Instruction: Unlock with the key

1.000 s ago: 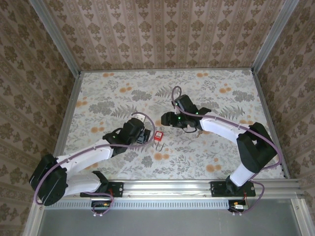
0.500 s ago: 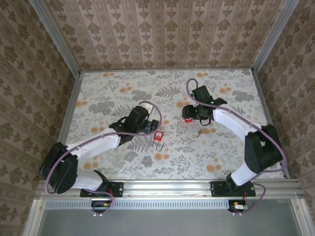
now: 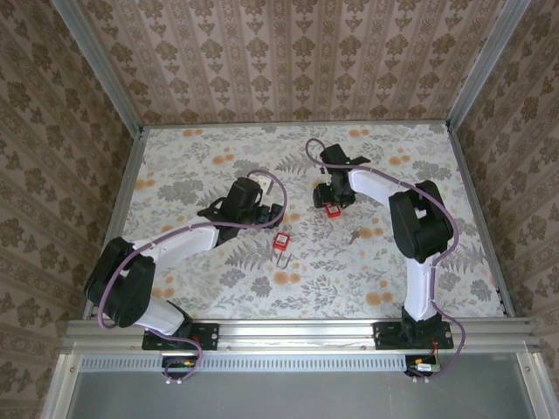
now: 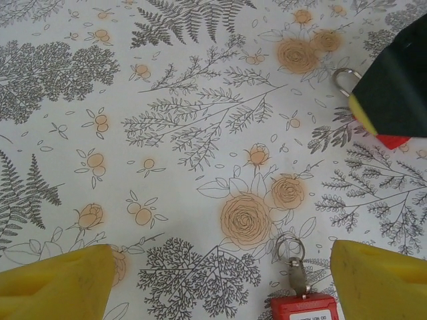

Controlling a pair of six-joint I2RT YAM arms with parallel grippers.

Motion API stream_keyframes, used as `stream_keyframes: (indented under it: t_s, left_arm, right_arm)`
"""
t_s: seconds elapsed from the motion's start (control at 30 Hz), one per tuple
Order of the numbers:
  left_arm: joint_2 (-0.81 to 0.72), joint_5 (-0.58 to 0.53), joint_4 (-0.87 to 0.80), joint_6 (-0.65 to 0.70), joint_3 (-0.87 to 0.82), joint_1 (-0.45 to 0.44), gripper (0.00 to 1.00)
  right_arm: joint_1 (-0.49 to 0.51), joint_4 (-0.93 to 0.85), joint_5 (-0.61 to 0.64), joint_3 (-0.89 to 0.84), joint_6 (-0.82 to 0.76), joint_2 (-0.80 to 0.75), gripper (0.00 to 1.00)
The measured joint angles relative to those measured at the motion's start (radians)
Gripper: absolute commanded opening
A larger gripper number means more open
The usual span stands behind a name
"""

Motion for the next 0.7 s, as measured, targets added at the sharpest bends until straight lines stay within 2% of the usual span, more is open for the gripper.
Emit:
stream_keyframes:
  t_s: [0.13, 0.23, 0.37, 0.43, 0.57, 0.7]
  left_arm:
    - [0.000, 0.017, 0.008, 0.003, 0.000, 0.000, 0.84]
    - [-0.002, 0.031, 0.011, 0.003, -0.001, 0.000, 0.85]
    - [-0.006, 0.049, 0.013, 0.003, -0.002, 0.000, 0.85]
    - [-0.006, 0.061, 0.018, 0.003, -0.004, 0.000, 0.85]
    - [-0.008, 0.077, 0.027, 0.003, -0.013, -0.009, 0.85]
    - [-0.008, 0.092, 0.034, 0.003, -0.013, -0.031, 0.85]
  right_arm:
    - [0.033, -0.004, -0.006, -0.001, -0.024, 0.001, 0.62]
    - [0.071, 0.008, -0.007, -0.042, -0.041, -0.018, 0.64]
    - [0.089, 0.016, 0.002, -0.190, -0.029, -0.166, 0.66]
    - [0.062, 0.029, 0.026, -0.256, -0.009, -0.271, 0.66]
    - [-0.053, 0.078, 0.051, -0.360, 0.052, -0.440, 0.60]
    - [-0.153, 0.117, 0.037, -0.446, 0.098, -0.457, 0.52]
